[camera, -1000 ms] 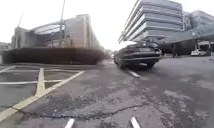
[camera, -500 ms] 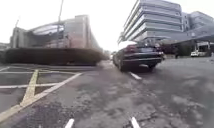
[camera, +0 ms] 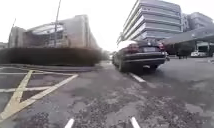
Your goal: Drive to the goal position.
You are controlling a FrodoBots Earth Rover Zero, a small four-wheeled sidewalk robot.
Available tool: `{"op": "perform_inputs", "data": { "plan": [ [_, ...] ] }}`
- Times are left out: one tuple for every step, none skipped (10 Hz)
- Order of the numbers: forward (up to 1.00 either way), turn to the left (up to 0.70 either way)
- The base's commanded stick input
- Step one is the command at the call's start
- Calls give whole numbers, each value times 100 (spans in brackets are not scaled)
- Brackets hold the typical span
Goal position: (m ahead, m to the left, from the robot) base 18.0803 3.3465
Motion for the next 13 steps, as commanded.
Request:
{"op": "perform_inputs", "data": {
  "plan": [
    [70, 0],
    [70, 0],
    [70, 0],
    [70, -1],
    [70, -7],
    [70, -12],
    [70, -14],
    [70, -14],
    [70, -14],
    [70, -14],
    [70, -12],
    [70, -2],
    [70, 0]
  ]
}}
